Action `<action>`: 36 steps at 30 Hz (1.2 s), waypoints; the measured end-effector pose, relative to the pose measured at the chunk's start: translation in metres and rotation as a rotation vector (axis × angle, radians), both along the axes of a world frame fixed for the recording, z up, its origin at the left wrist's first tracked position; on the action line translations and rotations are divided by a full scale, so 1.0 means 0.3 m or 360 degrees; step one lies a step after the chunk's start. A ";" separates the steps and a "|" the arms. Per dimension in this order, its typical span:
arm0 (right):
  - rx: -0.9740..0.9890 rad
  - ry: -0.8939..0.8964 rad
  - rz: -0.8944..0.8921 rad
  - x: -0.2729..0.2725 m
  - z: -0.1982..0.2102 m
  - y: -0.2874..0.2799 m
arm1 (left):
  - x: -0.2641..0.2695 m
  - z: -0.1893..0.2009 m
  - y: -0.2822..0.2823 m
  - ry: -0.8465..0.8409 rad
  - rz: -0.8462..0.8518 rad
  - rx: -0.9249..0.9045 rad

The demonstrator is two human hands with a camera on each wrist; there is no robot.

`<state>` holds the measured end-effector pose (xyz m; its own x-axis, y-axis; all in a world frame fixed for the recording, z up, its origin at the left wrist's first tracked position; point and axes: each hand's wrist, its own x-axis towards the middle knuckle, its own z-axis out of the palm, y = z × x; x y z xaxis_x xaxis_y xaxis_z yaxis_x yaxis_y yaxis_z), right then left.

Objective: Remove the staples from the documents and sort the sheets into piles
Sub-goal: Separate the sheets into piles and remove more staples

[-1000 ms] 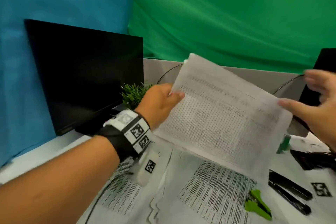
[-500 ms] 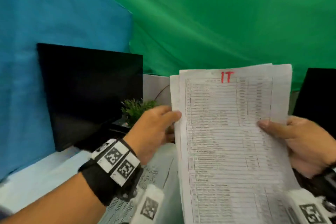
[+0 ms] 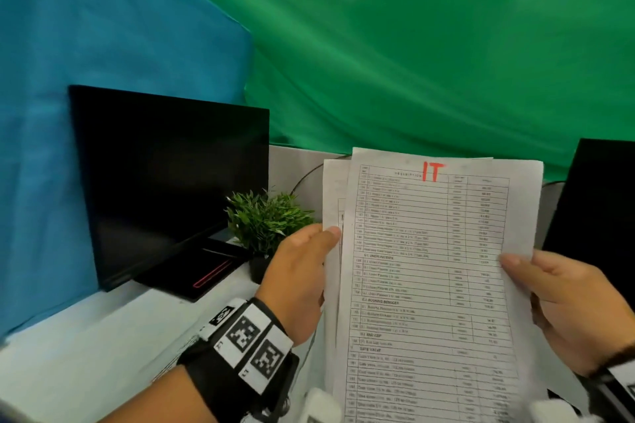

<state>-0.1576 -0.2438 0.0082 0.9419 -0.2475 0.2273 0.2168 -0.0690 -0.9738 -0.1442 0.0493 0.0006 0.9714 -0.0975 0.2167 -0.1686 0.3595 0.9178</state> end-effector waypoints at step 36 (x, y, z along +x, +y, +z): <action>0.0135 -0.0401 -0.0202 0.016 -0.004 0.146 | -0.043 -0.028 -0.031 -0.0527 -0.0250 -0.0040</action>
<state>-0.1529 -0.2000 0.0069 0.8186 -0.3880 0.4235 0.4475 -0.0314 -0.8937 -0.1570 0.0399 -0.0077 0.8217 -0.2307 0.5212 -0.3962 0.4262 0.8133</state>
